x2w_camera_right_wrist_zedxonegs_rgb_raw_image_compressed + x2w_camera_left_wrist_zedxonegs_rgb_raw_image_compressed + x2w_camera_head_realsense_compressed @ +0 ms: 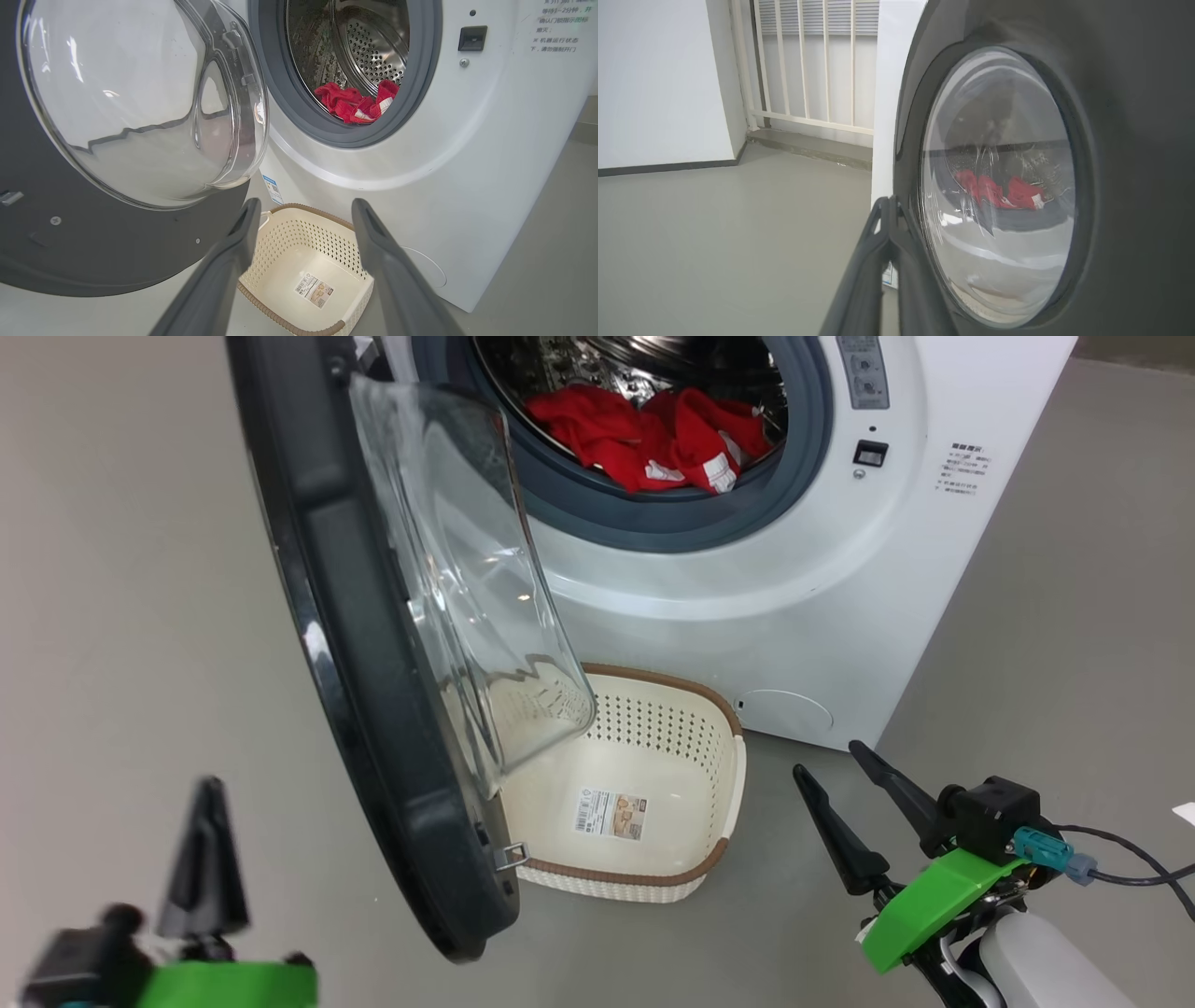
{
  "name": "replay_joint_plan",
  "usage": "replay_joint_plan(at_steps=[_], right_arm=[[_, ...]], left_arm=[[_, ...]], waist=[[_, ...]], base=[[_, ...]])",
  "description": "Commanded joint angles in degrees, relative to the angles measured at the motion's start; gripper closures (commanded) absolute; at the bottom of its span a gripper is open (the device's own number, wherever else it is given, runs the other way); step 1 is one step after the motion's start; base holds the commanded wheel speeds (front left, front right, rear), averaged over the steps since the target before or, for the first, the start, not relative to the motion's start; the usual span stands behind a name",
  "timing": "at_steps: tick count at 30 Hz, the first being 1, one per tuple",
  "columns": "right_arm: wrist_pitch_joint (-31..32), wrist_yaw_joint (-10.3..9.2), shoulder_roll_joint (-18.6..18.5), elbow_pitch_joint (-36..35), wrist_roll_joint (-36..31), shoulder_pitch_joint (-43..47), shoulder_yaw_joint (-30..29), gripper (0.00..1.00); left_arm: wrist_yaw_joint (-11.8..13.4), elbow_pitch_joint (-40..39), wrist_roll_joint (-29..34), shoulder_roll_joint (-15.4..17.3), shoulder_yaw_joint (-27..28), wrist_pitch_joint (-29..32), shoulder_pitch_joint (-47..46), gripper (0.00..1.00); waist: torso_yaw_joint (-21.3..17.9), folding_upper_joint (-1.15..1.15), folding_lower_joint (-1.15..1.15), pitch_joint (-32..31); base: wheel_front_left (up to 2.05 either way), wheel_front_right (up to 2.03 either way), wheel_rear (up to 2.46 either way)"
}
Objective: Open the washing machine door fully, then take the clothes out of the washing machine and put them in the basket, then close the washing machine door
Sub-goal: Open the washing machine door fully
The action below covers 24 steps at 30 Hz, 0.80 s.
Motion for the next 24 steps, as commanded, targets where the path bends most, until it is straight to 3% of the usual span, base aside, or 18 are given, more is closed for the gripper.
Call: replay_joint_plan(at_steps=[1,6,10,16,24], right_arm=[[-0.7,0.09,0.2,-1.3,-0.1,0.7,0.7,0.0],[-0.7,0.09,0.2,-1.3,0.0,0.8,0.7,0.0],[-0.7,0.09,0.1,-1.5,-0.1,0.7,0.6,0.0],[-0.7,0.09,0.1,-1.7,-0.3,0.7,0.1,0.0],[-0.7,0.09,0.2,-1.7,-0.4,0.5,0.0,0.0]], left_arm=[[0.6,-3.7,-0.9,0.9,3.0,-0.5,-2.6,1.0],[1.1,-12.8,-1.2,0.9,4.5,-0.5,-4.4,1.0],[1.6,-19.3,-1.4,0.9,2.1,-0.5,-4.1,1.0],[0.9,-25.6,-0.6,0.9,-4.7,-0.5,-2.5,1.0],[-1.4,-24.7,2.0,0.9,-15.4,-0.5,0.6,1.0]], waist=[[0.2,0.0,0.0,-0.2],[0.2,0.0,0.0,-0.6],[0.1,0.0,0.0,-0.6],[0.1,0.0,0.0,-0.5],[0.1,0.0,0.0,-0.3]], base=[[0.0,0.0,0.0],[0.0,0.0,0.0],[0.0,0.0,0.0],[0.0,0.0,0.0],[0.0,0.0,0.0]])
